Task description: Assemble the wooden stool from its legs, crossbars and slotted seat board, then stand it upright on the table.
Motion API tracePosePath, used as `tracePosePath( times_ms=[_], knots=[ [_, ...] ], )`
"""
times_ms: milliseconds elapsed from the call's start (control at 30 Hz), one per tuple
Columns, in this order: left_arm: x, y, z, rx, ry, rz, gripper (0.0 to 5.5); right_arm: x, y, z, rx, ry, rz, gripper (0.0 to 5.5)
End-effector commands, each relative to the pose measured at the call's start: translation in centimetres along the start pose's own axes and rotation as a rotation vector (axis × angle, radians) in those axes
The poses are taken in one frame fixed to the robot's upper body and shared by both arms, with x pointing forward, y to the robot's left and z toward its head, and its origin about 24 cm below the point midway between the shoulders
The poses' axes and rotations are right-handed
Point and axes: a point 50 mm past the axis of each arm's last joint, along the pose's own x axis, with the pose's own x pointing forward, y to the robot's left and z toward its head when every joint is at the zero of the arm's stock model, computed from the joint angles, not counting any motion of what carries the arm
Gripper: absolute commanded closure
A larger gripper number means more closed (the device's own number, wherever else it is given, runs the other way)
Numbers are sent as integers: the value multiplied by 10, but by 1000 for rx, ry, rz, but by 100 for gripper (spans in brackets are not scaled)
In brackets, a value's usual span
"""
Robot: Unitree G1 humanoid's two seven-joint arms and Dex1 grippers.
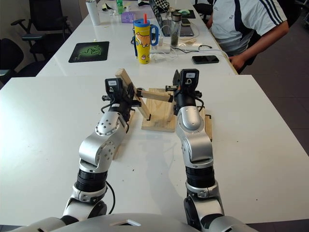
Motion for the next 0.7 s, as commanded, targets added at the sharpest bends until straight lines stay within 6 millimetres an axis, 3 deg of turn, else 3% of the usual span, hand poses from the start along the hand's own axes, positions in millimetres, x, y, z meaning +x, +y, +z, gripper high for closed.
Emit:
tracePosePath(
  times_ms=[33,433,700],
  knots=[
    [-12,34,-58,21,227,171,445,-8,-10,-33,-158,156,12,444],
    [-14,26,-50,162,135,66,444,-11,-18,-47,-117,235,-49,439],
    [-11,23,-42,204,75,42,442,-10,-20,-51,-193,245,-41,439]
  ],
)
